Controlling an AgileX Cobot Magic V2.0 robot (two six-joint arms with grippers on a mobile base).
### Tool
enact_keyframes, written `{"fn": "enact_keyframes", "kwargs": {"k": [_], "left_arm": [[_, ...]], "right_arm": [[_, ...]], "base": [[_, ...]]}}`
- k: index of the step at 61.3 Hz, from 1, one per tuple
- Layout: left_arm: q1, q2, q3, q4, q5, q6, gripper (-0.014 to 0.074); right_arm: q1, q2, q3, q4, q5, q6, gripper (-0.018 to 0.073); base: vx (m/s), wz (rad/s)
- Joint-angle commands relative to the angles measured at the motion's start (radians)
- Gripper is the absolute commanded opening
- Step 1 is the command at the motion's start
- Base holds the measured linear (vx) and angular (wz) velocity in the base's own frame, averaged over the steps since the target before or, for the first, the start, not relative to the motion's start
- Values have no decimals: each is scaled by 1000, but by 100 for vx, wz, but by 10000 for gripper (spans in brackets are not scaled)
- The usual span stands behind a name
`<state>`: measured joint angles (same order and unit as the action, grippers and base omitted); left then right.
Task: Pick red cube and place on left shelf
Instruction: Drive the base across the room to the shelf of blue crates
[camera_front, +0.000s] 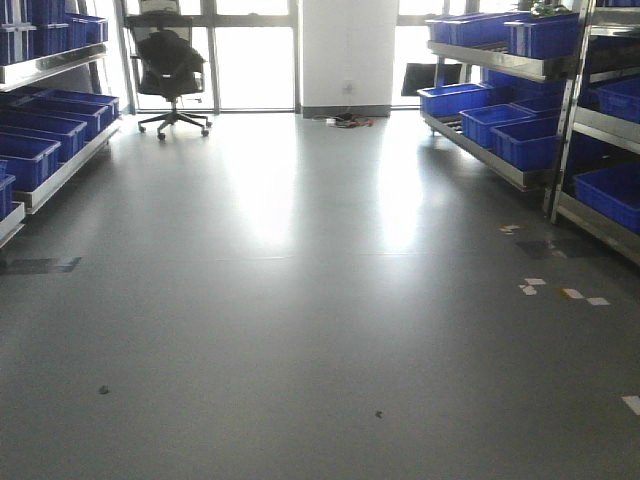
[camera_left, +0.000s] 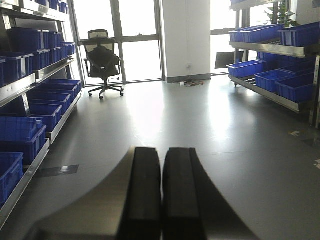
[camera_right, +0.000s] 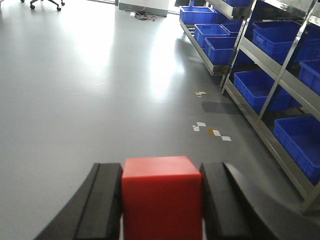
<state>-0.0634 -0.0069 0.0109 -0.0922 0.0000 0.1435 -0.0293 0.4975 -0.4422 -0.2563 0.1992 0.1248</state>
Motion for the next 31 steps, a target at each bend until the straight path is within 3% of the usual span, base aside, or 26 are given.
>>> {"fn": "enact_keyframes", "kwargs": {"k": [1, 31], "left_arm": [[-3, 7, 22, -6, -83, 1, 106], [-3, 7, 22, -6, -83, 1, 106]], "right_arm": [[-8, 5, -32, -14, -81, -4, 49], [-8, 5, -32, -14, -81, -4, 49]], "base": [[21, 15], [30, 17]]}}
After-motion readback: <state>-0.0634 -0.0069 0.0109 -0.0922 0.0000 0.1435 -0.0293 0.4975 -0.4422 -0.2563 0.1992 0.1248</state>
